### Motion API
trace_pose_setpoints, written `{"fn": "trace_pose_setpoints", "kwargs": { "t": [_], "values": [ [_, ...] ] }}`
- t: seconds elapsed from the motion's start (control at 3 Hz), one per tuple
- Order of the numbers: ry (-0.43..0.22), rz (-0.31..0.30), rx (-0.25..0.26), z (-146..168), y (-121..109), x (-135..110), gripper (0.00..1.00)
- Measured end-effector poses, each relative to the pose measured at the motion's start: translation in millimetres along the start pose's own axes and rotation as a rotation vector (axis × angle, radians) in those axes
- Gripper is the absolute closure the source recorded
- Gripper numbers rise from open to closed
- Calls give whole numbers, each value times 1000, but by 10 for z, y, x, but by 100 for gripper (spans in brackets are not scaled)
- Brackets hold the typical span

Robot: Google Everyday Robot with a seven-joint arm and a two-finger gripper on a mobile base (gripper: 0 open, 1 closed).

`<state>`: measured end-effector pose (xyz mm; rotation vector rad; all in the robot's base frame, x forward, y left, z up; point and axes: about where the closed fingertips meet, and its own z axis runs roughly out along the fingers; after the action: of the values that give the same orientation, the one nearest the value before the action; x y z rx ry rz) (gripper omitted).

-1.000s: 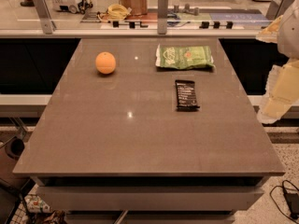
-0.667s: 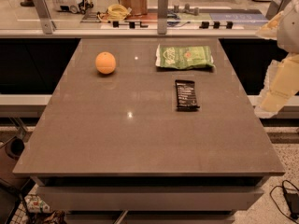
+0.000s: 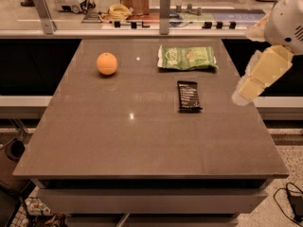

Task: Pick orange

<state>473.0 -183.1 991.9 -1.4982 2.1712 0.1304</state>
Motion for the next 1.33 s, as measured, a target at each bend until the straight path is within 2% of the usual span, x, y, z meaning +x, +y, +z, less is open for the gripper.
{"fn": "trace_pose_setpoints", "kwargs": {
  "t": [0.33, 0.67, 1.0, 1.33],
  "values": [
    [-113, 68, 20, 97, 97, -251, 0],
    [-201, 98, 73, 327, 103, -640, 0],
    [-316, 119, 109, 595, -100, -1027, 0],
    [-359, 148, 116, 892, -302, -1305, 0]
  ]
}}
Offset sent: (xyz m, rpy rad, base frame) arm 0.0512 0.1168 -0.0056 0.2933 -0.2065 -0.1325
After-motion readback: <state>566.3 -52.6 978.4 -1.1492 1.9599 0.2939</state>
